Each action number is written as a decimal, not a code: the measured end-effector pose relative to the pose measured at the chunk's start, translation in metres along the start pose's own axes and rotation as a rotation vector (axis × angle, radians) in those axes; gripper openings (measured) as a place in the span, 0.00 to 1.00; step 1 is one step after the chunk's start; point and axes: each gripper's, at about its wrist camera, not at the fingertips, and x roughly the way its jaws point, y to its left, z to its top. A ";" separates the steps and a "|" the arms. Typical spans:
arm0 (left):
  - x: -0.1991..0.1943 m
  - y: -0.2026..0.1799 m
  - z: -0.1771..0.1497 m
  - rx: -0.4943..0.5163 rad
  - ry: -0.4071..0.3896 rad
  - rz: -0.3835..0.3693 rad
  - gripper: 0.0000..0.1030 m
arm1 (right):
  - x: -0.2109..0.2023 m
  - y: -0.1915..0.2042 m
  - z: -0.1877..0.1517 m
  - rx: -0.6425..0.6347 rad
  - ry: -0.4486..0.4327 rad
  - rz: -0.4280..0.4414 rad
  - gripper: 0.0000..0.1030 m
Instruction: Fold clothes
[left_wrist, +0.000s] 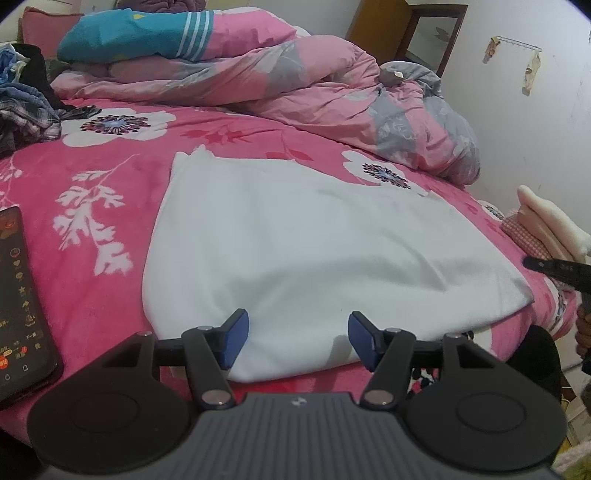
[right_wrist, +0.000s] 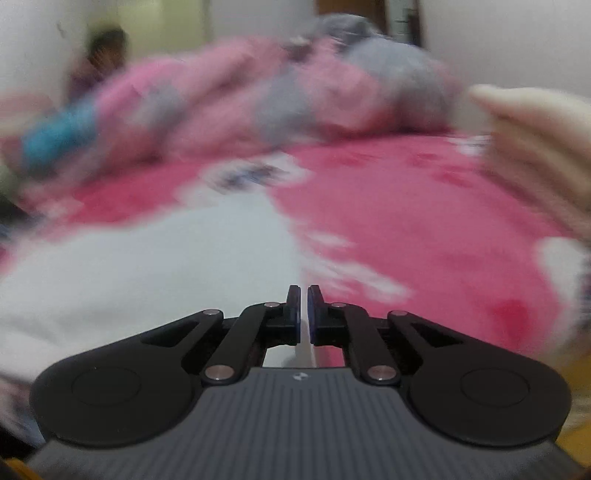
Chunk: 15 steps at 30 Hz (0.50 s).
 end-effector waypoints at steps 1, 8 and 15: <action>0.000 -0.001 0.000 0.005 -0.001 0.003 0.59 | 0.008 0.008 0.000 -0.027 0.006 0.041 0.02; -0.013 -0.010 0.006 0.072 -0.031 0.040 0.59 | 0.033 -0.023 0.006 0.046 0.035 -0.147 0.06; 0.010 -0.051 0.038 0.260 -0.067 -0.032 0.63 | 0.041 0.067 0.016 -0.111 -0.002 0.141 0.06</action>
